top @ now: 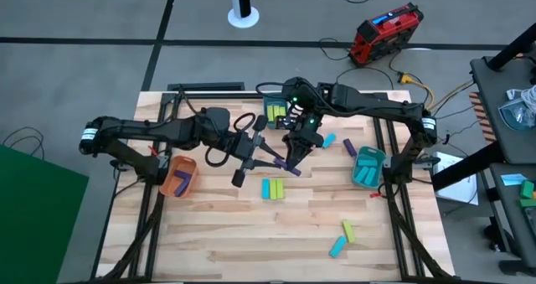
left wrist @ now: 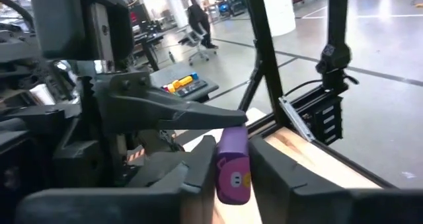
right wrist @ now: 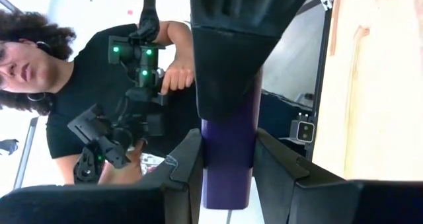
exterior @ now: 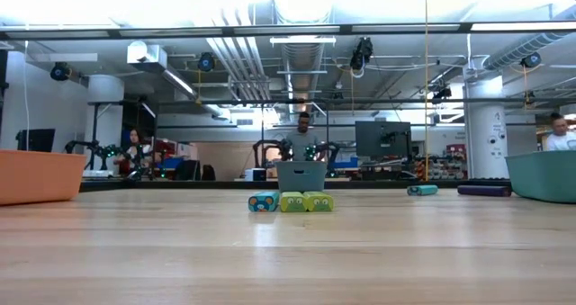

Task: Sort blocks
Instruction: Put the violet block into the orange bin

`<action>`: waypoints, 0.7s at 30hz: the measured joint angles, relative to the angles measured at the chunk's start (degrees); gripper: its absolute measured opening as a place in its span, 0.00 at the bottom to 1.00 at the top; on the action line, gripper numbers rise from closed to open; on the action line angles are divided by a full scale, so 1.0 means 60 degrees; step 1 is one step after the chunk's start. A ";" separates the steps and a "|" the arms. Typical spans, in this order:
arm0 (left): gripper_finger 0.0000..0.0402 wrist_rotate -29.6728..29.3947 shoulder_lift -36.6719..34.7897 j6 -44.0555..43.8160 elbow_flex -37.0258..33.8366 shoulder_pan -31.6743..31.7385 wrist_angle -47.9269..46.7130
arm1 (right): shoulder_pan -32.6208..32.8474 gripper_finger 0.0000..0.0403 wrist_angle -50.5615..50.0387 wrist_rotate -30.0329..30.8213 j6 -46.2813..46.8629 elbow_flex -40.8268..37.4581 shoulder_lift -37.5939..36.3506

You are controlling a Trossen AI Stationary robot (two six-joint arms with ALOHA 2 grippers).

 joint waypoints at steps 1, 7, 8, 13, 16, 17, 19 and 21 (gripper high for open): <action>0.14 0.0072 0.0000 -0.0004 0.0000 0.0004 -0.0010 | -0.0004 0.23 -0.0011 -0.0003 -0.0050 -0.0003 0.0000; 0.08 0.0163 -0.0002 -0.0130 0.0000 0.0047 -0.0045 | -0.0007 0.23 -0.0019 -0.0018 -0.0253 -0.0004 0.0000; 0.08 0.0154 -0.0005 -0.0186 0.0000 0.0047 -0.0066 | -0.0010 0.23 -0.0018 -0.0015 -0.0313 -0.0004 0.0000; 0.08 -0.0231 -0.0237 -0.0682 0.0004 0.0047 -0.0680 | -0.0132 0.27 0.0027 0.0105 -0.0612 -0.0011 0.0015; 0.08 -0.0901 -0.0488 -0.1254 0.0008 0.0058 -0.1593 | -0.0340 0.43 0.0013 0.0174 -0.0876 -0.0011 0.0018; 0.08 -0.1132 -0.0590 -0.1531 0.0022 0.0058 -0.1979 | -0.0436 0.48 -0.0047 0.0210 -0.0950 -0.0011 0.0018; 0.08 -0.1421 -0.0794 -0.2222 0.0019 0.0058 -0.3168 | -0.0674 0.56 -0.0367 0.0358 -0.1229 -0.0011 0.0018; 0.08 -0.1670 -0.0932 -0.2868 -0.0022 0.0030 -0.4300 | -0.0976 0.62 -0.0931 0.0676 -0.1715 -0.0005 -0.0013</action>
